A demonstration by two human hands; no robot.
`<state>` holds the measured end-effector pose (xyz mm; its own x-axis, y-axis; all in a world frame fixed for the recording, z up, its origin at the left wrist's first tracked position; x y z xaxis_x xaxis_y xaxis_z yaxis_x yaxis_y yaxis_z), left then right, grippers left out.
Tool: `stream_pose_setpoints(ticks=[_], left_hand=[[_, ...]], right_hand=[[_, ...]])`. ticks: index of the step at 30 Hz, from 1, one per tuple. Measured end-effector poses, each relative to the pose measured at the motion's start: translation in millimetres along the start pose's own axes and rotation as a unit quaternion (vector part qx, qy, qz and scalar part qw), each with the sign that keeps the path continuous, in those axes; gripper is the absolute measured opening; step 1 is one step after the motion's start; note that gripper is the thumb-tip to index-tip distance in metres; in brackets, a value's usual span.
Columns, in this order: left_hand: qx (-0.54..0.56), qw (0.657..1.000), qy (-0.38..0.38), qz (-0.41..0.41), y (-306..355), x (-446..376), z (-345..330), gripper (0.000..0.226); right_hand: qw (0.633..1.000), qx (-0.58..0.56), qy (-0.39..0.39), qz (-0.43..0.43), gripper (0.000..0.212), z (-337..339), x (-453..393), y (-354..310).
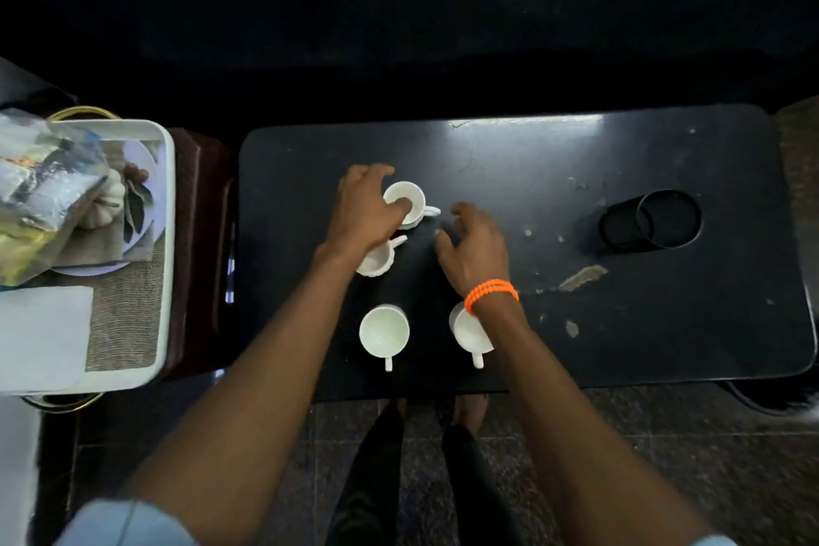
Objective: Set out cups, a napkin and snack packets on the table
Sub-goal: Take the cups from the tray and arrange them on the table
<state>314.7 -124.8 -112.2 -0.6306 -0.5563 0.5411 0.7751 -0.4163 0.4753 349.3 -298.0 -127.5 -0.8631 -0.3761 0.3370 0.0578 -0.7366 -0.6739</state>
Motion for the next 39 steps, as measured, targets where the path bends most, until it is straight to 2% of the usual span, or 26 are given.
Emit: stream_pose_setpoints(ticks=[2,4,7,9,11,14,17,19,24,27,30,31,34,36,39], left_hand=[[0.019,0.997,-0.067,0.028,10.2,-13.2,0.1,0.045],[0.052,0.995,-0.077,0.038,19.2,-17.9,-3.3,0.047],[0.079,0.994,-0.057,0.055,23.3,-13.7,-14.3,0.059],[0.105,0.992,-0.035,0.055,21.6,-7.6,-25.1,0.054],[0.143,0.988,-0.027,0.056,22.9,0.3,-36.3,0.051],[0.144,0.987,-0.058,0.049,31.3,9.3,-54.7,0.059],[0.143,0.985,-0.07,0.069,36.3,18.2,-67.1,0.067],[0.16,0.981,-0.067,0.086,35.0,24.9,-74.7,0.074],[0.195,0.974,-0.046,0.106,28.7,41.2,-83.9,0.073],[0.181,0.978,-0.031,0.1,25.9,44.9,-79.0,0.059],[0.113,0.992,0.044,0.031,16.2,46.7,-57.5,0.023],[0.087,0.993,0.075,0.002,12.0,49.7,-46.7,0.023],[0.01,0.989,0.129,-0.07,-6.5,54.2,-18.1,0.043],[-0.049,0.996,0.06,-0.053,-24.5,50.7,-10.3,0.063],[-0.105,0.992,-0.068,-0.026,-50.6,49.2,-8.6,0.09]], right_hand=[[0.998,-0.028,-0.025,-0.057,0.053,-7.2,-16.9,-2.4],[0.984,-0.118,-0.023,-0.134,0.056,-15.5,-26.9,-1.8],[0.958,-0.222,0.023,-0.181,0.033,-21.3,-31.9,2.2],[0.959,-0.232,0.044,-0.159,0.027,-16.8,-30.9,7.3],[0.968,-0.219,0.043,-0.117,0.036,-9.2,-27.1,10.9],[0.978,-0.198,0.042,-0.055,0.036,3.1,-20.7,17.2],[0.988,-0.143,0.054,-0.015,0.048,12.6,-16.5,28.5],[0.991,-0.115,0.063,0.011,0.054,15.1,-13.6,34.3],[0.995,-0.058,0.068,0.032,0.053,11.1,-7.3,40.7],[0.995,-0.058,0.078,0.038,0.048,9.1,-3.9,42.4],[0.996,-0.059,0.046,0.041,0.055,9.8,-4.9,46.9],[0.997,-0.06,0.034,0.039,0.06,10.6,-5.2,50.0],[0.998,-0.056,0.029,0.026,0.08,14.1,-1.9,58.1],[0.998,-0.05,0.038,0.022,0.091,14.4,-0.1,59.4],[0.997,-0.023,0.054,0.04,0.09,10.6,1.4,52.3]])
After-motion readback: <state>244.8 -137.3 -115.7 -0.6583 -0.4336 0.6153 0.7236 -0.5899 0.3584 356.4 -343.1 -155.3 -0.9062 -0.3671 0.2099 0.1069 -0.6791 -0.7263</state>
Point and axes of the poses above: each hand's wrist, its own x-axis away from the middle knuckle, its own z-axis out of the back of the hand, y = z × x, the point moved 4 cm from there along -x, towards the middle knuckle, and after that the axes turned 7 degrees about z, right-handed, at the moved point
